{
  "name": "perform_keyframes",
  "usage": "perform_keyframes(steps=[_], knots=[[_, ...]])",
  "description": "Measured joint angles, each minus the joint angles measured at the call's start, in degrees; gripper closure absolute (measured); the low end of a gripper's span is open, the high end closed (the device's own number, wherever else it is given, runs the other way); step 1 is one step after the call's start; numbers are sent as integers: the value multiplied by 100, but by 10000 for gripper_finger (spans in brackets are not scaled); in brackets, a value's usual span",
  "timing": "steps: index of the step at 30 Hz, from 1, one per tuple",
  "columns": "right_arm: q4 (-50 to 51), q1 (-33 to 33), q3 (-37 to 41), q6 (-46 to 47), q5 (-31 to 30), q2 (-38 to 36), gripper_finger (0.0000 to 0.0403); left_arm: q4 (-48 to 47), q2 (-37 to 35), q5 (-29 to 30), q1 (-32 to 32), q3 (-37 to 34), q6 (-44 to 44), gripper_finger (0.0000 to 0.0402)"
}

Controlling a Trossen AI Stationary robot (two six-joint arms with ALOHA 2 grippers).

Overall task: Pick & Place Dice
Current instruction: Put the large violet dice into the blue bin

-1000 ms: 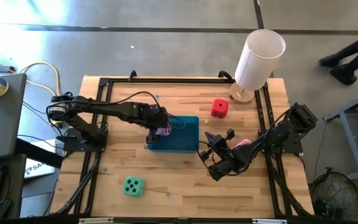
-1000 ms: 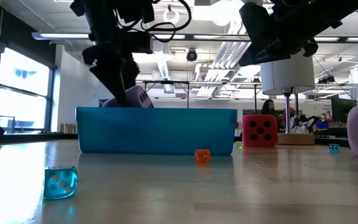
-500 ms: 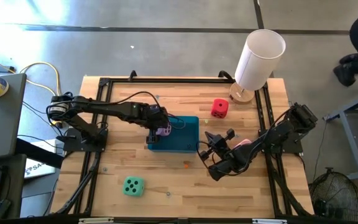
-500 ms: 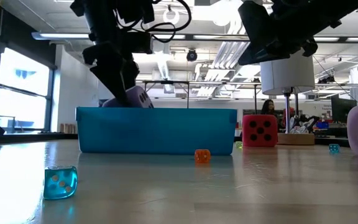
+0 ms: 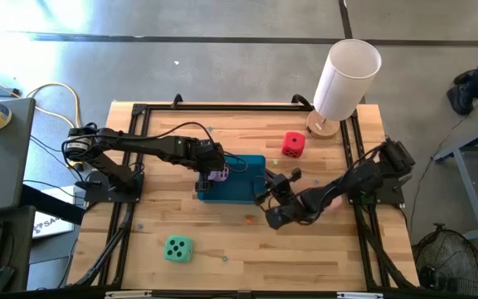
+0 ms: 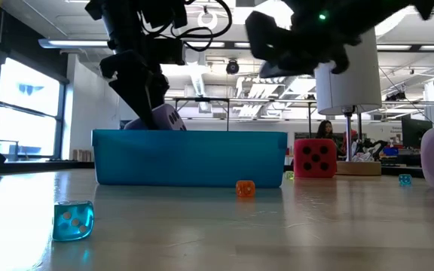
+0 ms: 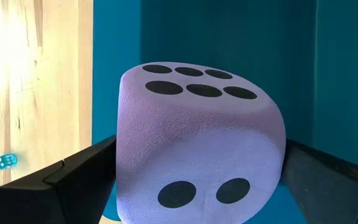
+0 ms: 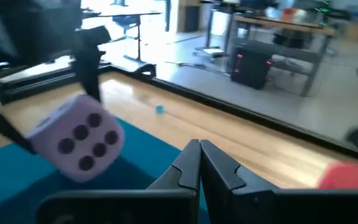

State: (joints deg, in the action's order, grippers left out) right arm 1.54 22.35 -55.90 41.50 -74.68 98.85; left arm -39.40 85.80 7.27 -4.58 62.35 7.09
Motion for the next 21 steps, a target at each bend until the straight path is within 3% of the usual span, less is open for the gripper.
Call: perform_keyframes(steps=[4, 8, 21], knots=[[-1381, -240, 0, -1630, 1259, 2, 401, 1, 0, 0, 0, 0, 0, 2], [-2346, -436, 0, -2488, 2312, 2, 401, 1, 0, 0, 0, 0, 0, 2], [-3041, -1155, 0, -2635, 4337, 7, 401, 96, 0, -286, 63, 0, 236, 2]])
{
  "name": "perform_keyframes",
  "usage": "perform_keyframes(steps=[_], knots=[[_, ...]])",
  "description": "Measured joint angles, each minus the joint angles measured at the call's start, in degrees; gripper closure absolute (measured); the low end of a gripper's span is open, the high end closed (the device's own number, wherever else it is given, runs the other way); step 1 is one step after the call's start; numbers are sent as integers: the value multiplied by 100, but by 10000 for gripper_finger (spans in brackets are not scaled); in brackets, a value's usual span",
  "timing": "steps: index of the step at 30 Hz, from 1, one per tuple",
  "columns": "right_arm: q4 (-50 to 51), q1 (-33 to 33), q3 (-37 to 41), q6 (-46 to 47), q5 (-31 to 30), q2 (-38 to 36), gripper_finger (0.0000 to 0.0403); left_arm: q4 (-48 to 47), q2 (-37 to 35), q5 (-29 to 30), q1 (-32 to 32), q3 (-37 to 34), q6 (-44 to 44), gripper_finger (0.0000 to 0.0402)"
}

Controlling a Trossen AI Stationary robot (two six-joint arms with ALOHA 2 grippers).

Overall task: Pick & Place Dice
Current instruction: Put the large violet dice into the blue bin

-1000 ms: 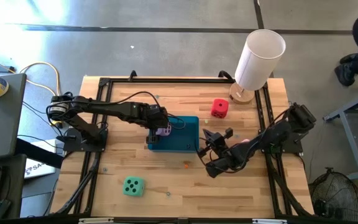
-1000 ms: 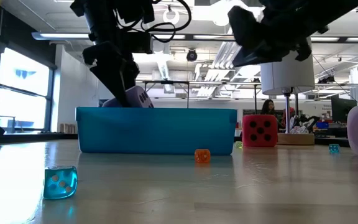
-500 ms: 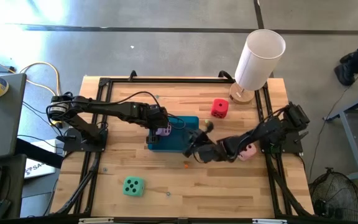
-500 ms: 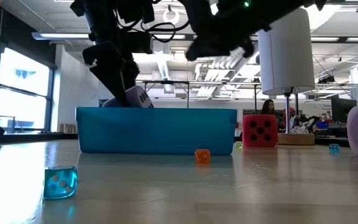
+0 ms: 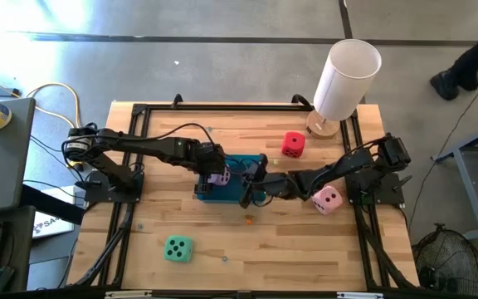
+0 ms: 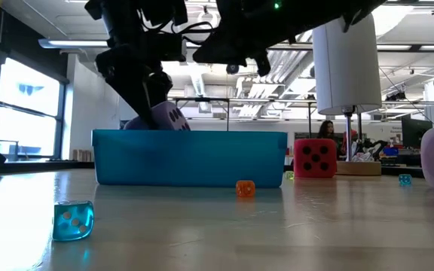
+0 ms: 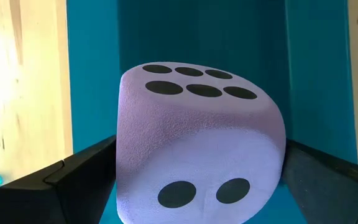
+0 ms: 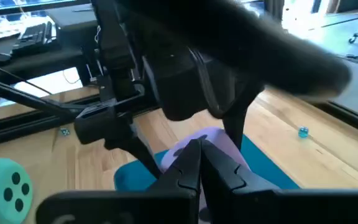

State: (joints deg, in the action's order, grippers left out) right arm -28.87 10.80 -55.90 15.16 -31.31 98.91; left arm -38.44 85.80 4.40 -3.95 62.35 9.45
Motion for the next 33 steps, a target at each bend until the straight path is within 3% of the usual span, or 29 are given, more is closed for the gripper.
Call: perform_keyframes(steps=[12, 25, 33], knots=[[-937, -108, -115, -347, 188, 832, 401, 182, -2, 16, -2, -2, -47, 2], [26, -366, -1013, -287, 906, 1400, 401, 268, -2, 22, -4, -7, -44, 2], [215, -370, -1104, -247, 874, 1484, 401, 254, -7, 20, -4, -11, -42, 2]])
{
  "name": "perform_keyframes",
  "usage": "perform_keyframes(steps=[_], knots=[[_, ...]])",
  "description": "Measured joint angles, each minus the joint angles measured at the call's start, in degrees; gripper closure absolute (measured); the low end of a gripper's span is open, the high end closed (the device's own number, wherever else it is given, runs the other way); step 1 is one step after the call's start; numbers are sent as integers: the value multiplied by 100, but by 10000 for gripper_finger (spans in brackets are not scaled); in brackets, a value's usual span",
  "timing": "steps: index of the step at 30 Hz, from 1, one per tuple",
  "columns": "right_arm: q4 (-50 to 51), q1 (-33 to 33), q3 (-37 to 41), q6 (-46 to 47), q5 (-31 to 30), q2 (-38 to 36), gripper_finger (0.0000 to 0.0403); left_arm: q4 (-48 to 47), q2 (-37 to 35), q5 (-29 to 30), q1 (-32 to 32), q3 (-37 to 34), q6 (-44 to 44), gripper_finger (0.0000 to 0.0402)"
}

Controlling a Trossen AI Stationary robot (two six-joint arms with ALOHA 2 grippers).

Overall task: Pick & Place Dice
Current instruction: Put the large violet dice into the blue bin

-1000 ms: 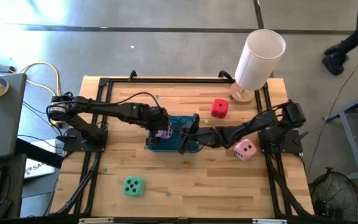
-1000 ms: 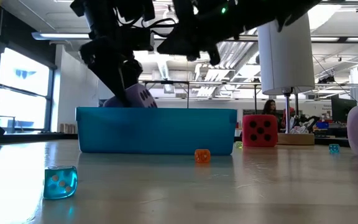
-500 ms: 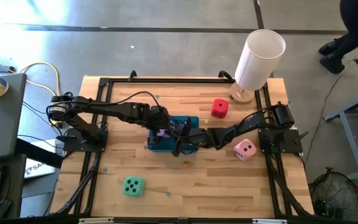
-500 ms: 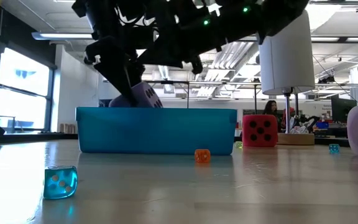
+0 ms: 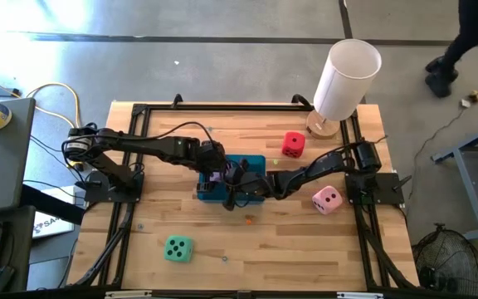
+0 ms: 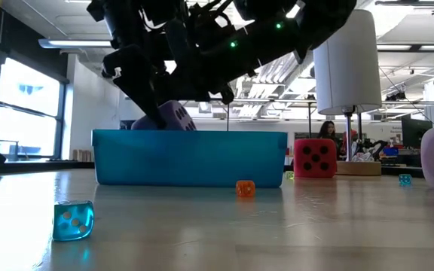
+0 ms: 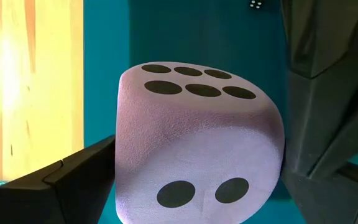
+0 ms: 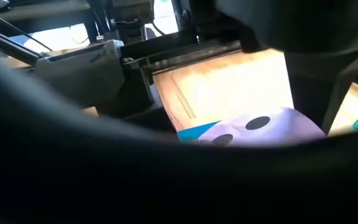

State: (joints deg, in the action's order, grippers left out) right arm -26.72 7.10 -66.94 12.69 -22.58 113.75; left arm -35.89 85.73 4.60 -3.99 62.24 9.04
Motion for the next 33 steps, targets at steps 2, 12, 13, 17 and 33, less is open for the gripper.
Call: perform_keyframes(steps=[2, 12, 13, 17, 33], knots=[[33, -12, 0, 31, 5, 0, 401, -3, -1, 0, 0, 0, -2, 2], [483, -154, 0, 643, 84, -9, 401, -22, 1, 18, -2, 0, -92, 2], [487, -152, 0, 645, 84, -9, 401, -22, 1, 17, 0, 0, -92, 2], [502, -149, 0, 700, 69, -9, 401, -29, 1, 17, 0, 0, -92, 2], [831, -306, -2, 1073, 61, 271, 401, -296, -122, 24, 10, 2, -130, 2]])
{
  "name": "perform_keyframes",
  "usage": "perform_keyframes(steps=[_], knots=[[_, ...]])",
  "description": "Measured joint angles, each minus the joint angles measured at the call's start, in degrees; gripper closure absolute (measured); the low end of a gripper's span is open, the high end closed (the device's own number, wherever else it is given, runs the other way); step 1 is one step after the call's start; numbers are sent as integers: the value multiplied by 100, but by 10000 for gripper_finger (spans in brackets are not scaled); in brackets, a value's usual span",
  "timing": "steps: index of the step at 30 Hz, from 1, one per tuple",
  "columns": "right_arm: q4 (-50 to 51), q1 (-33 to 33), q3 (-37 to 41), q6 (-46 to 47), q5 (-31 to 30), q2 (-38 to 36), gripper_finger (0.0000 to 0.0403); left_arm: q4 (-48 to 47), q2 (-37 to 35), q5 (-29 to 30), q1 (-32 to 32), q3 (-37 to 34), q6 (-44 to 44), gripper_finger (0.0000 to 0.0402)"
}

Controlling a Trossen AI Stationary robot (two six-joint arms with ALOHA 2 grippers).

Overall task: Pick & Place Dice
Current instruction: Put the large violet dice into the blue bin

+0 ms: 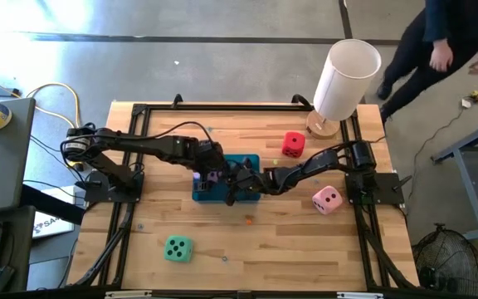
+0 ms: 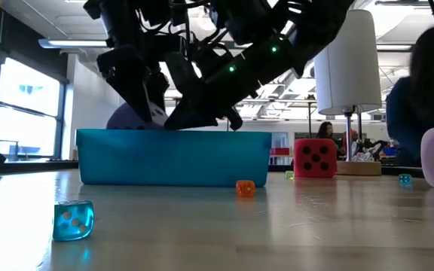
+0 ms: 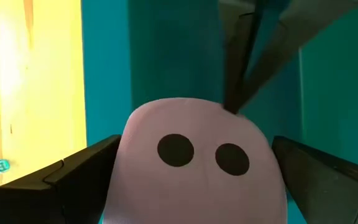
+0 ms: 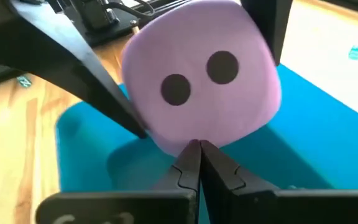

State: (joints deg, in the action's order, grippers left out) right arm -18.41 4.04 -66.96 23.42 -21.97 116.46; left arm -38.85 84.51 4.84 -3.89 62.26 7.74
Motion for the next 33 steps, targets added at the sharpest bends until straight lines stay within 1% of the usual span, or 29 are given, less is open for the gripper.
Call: perform_keyframes(steps=[6, 13, 17, 21, 24, 29, 33], knots=[[-88, 94, 4, -228, -182, -58, 401, 4, -15, -7, 3, 0, 3, 2], [-202, 329, 16, -913, -999, -261, 401, 67, -33, -8, 3, 20, -3, 2], [-426, 432, 20, -1298, -1115, -395, 401, 199, -35, -122, 4, 20, 42, 2], [-761, 452, 20, -1660, -1039, -407, 401, 403, -35, -199, 5, 20, 43, 2], [-901, 404, 20, -1853, -832, -409, 401, 525, -33, -212, 5, 20, 54, 2], [-849, 211, 17, -1552, -163, -391, 401, 610, -33, -198, 15, 20, 40, 2], [-800, 97, 15, -1304, 193, -322, 401, 613, -26, -171, 55, 9, 123, 2]])
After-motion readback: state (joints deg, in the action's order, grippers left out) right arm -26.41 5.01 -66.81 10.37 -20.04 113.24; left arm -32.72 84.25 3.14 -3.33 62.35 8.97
